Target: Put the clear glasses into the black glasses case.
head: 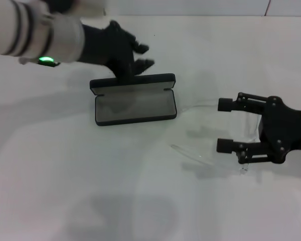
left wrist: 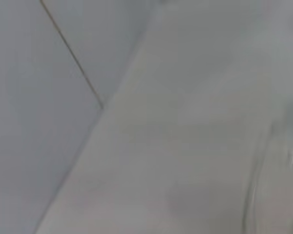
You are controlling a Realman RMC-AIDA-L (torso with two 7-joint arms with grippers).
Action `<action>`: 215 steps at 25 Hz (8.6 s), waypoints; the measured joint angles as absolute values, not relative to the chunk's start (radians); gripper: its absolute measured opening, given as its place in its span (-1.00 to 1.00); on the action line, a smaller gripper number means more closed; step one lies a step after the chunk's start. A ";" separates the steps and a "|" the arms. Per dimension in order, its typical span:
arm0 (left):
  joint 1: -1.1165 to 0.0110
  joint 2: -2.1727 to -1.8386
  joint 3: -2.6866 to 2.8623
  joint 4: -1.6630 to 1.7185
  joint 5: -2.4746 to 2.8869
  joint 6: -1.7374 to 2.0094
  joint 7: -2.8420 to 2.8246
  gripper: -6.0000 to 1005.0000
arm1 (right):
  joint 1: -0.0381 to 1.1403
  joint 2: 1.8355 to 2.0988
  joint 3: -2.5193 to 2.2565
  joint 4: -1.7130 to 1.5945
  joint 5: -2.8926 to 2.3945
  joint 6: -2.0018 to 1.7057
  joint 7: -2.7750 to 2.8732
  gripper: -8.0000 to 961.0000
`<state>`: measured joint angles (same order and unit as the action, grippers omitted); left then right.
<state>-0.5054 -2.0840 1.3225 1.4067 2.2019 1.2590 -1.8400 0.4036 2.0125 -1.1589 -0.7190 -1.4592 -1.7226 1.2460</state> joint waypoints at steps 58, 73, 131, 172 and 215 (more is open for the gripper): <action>-0.271 -2.086 0.956 0.888 1.459 1.615 -1.302 0.76 | 1.002 2.025 -1.600 -1.136 -2.615 -1.777 1.602 0.73; -0.276 -2.089 0.956 0.888 1.459 1.611 -1.303 0.75 | 0.973 2.029 -1.706 -1.033 -2.562 -1.596 1.526 0.71; -0.492 -2.090 1.068 0.813 1.184 1.637 -1.358 -0.09 | 0.530 2.017 -1.118 -0.735 -1.466 -1.725 0.899 -0.81; -0.514 -2.075 1.207 0.729 1.227 1.642 -1.533 -0.89 | 0.539 2.026 -1.298 -0.764 -1.378 -1.700 0.882 -0.81; -0.468 -2.085 1.192 0.760 1.146 1.678 -1.556 -0.88 | 0.514 2.024 -1.291 -0.785 -1.290 -1.709 0.863 -0.81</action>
